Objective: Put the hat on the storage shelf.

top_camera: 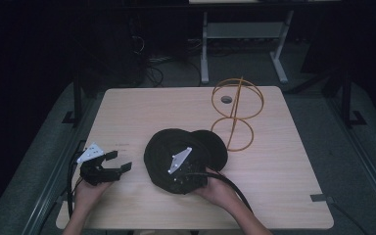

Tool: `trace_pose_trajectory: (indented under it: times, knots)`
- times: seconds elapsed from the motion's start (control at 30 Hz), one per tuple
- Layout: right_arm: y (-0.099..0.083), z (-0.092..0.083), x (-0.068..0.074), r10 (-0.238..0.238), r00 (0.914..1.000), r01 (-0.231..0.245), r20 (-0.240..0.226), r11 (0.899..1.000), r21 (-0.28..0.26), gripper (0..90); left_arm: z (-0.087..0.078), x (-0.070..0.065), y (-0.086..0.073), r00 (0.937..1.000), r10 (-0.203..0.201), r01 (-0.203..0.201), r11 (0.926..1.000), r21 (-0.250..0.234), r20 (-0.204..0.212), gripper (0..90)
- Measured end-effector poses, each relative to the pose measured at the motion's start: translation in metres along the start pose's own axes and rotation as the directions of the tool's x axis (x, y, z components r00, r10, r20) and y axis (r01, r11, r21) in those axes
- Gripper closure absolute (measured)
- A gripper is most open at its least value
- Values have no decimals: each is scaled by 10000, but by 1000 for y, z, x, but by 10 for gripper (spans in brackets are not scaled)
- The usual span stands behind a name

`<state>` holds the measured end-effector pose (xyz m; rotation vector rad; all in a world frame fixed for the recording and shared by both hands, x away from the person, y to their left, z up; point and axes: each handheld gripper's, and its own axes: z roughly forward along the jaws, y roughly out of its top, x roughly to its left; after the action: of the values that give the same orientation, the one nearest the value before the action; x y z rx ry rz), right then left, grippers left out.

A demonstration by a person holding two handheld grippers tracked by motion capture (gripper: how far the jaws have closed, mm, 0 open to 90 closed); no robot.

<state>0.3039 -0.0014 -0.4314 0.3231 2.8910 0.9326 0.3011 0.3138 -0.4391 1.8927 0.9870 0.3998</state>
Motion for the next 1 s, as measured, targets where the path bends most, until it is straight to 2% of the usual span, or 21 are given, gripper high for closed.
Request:
trace_pose_trajectory:
  times: [0.37,0.6,0.77,0.83,0.93,1.0]
  knots:
    - [1,4,0,-90,10000,90,-12,9997,219,653,1,-1,0,9999,115,-116,9999,62,54,195]
    - [1,3,2,-266,9995,270,-166,9994,226,756,1,-2,0,9999,159,-159,9998,72,64,195]
    - [2,0,3,-366,9992,369,-137,9991,230,773,1,-2,0,9999,149,-149,9999,63,85,195]
    - [3,-4,4,-388,9992,389,-87,9991,176,774,1,-2,0,9998,90,-91,9999,44,181,195]
    - [2,-7,3,-385,9992,386,-91,9992,114,774,1,-3,1,9980,-209,222,9995,-205,593,195]
    - [3,-12,2,-360,9993,360,-46,9994,-20,773,1,-6,2,9981,-50,62,9998,-195,610,196]
